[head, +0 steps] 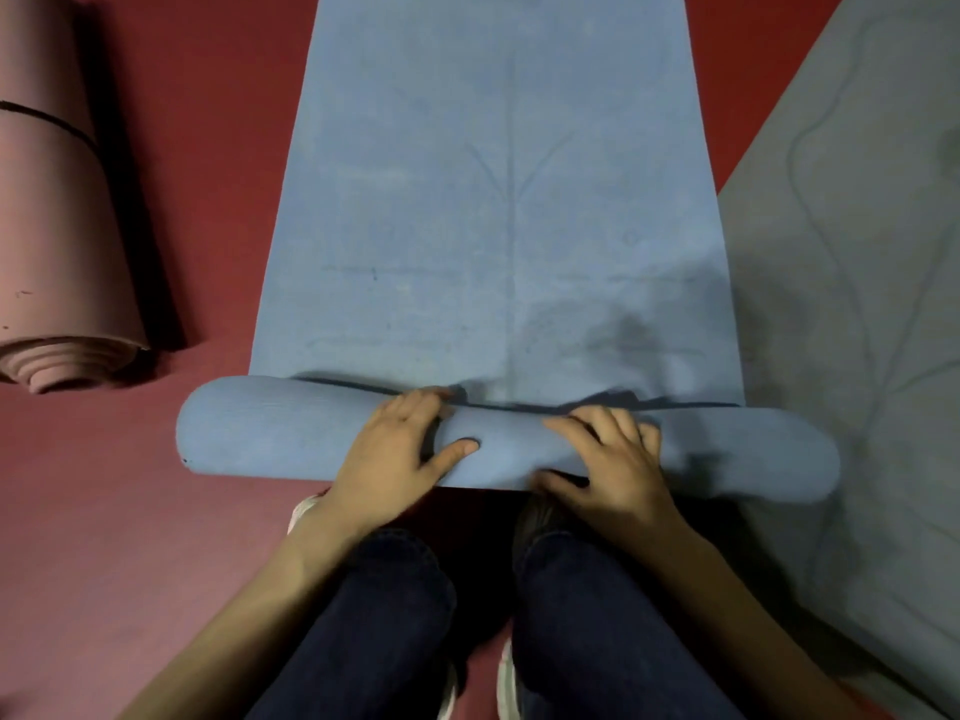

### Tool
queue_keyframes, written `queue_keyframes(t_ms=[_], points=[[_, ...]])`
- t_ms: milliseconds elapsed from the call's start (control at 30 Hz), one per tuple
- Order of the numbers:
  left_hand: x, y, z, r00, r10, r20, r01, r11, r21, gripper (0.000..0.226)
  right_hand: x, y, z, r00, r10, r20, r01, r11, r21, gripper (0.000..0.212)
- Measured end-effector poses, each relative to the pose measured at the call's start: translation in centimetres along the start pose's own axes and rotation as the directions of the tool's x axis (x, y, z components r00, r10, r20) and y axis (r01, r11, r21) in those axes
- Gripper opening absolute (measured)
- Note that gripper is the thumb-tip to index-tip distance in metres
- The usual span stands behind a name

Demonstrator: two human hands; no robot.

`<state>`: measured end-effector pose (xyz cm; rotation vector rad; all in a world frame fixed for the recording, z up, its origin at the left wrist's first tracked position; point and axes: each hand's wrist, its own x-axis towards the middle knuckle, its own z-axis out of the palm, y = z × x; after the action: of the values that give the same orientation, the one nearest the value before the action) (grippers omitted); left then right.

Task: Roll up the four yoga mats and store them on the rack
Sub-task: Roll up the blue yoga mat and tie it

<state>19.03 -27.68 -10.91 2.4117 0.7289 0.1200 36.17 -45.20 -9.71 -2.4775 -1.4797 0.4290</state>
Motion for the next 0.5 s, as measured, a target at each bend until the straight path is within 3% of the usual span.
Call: queue_keyframes(t_ms=[67,200,367,500], points=[[-0.4,0.4,0.0,0.999,0.04,0.014,-0.04,0.999,-0.005,0.056,-0.6,0.3,0.1,0.999,0.002,-0.038,0.0,0.999,0.049,0.052],[-1.4,0.5,-0.3,0.985,0.156,0.079,-0.168,0.972,0.165,0.063,-2.0,1.3,0.2,0.993,-0.071,-0.09,0.079,0.993,0.084,0.049],[-2.8,1.3,-0.4,0.97,0.176,0.168,-0.216,0.942,0.258,0.065,-3.6,2.6,0.6,0.993,-0.116,0.003,0.116,0.988,0.105,0.061],[-4.3,1.0,-0.2,0.984,0.164,0.074,-0.173,0.974,0.147,0.057,-4.5,2.1,1.2,0.998,-0.064,-0.027,0.068,0.975,0.209,0.049]])
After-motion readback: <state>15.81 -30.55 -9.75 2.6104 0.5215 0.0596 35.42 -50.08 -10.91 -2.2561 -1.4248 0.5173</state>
